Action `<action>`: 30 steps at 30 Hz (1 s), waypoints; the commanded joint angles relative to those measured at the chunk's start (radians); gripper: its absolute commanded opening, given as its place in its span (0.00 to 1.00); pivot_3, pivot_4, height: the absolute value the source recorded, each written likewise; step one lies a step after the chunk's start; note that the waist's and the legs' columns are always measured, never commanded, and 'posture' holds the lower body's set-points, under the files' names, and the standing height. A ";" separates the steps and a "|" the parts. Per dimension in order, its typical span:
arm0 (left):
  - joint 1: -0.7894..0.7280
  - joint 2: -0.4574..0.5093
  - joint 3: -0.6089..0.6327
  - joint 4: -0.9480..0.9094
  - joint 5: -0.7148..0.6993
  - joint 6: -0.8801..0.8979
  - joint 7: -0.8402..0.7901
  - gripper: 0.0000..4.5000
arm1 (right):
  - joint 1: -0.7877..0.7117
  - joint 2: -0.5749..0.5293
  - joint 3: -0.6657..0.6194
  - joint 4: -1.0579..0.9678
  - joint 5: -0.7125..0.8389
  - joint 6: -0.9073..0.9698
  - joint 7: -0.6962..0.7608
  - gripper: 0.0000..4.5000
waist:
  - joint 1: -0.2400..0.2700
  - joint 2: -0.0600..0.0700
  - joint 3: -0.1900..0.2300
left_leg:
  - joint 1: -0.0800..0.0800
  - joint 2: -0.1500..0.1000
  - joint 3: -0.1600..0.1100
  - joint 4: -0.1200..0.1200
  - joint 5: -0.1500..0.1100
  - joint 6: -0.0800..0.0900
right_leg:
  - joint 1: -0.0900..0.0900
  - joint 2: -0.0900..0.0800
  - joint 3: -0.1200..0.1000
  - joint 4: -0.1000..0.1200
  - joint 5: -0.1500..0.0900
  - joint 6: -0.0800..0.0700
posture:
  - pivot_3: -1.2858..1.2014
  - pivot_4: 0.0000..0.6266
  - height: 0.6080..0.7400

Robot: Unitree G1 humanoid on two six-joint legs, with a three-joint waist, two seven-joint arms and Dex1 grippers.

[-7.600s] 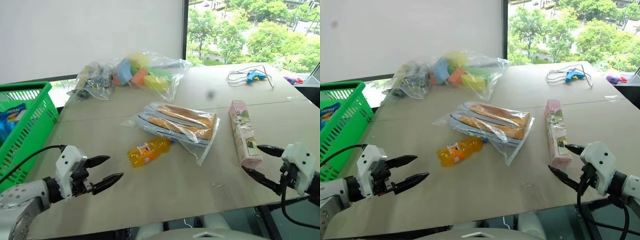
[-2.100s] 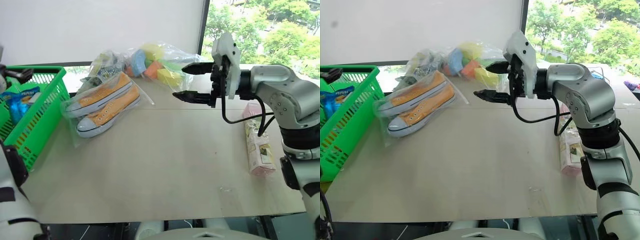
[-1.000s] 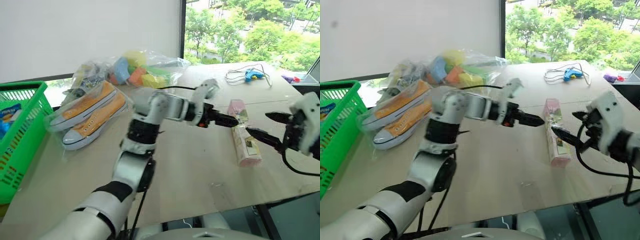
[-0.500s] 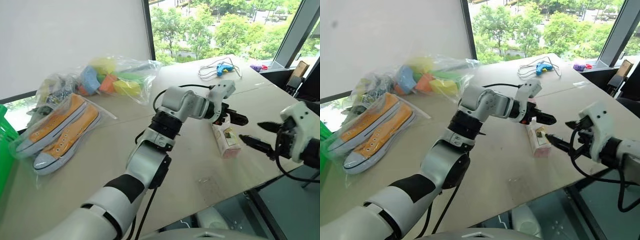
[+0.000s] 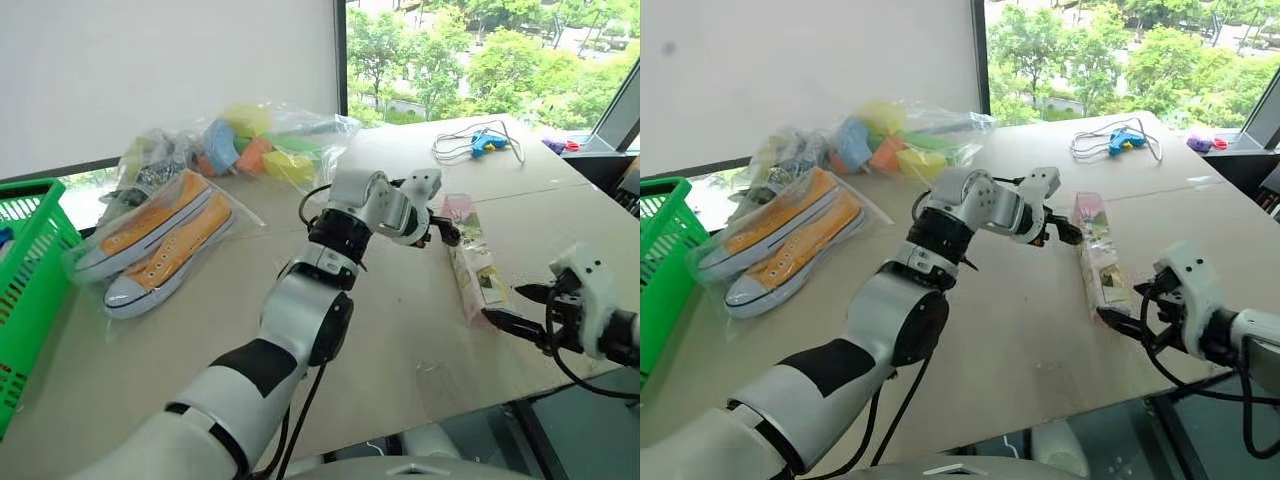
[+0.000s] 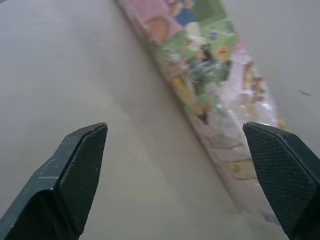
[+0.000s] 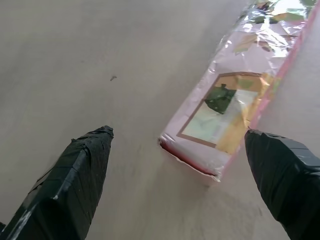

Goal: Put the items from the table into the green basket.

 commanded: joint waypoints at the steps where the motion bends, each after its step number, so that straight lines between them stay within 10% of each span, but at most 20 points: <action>1: -0.108 -0.151 0.015 0.096 -0.015 -0.045 -0.034 0.99 | 0.038 -0.034 -0.173 -0.086 0.085 -0.034 0.062 1.00 | -0.006 -0.001 0.001 | 0.000 0.000 0.001 0.000 0.000 0.000 | 0.000 0.000 0.000 0.000 0.000 0.000 | 0.40 0.01 1.00; 9: -0.181 -0.184 0.056 0.168 -0.071 -0.049 -0.095 0.99 | 0.035 -0.113 -0.359 -0.095 0.242 -0.020 0.009 1.00 | -0.058 -0.006 0.004 | 0.000 0.000 0.002 0.000 -0.001 0.000 | 0.000 -0.001 -0.001 0.000 0.000 0.000 | 0.38 0.02 1.00; 30: -0.084 -0.370 -0.147 0.348 0.055 -0.230 -0.292 0.99 | 0.120 -0.121 -0.346 -0.148 0.433 -0.106 -0.237 1.00 | -0.167 -0.009 0.009 | -0.001 0.000 0.002 -0.002 -0.001 0.001 | 0.000 -0.003 0.001 -0.003 -0.002 0.003 | 0.33 0.08 1.00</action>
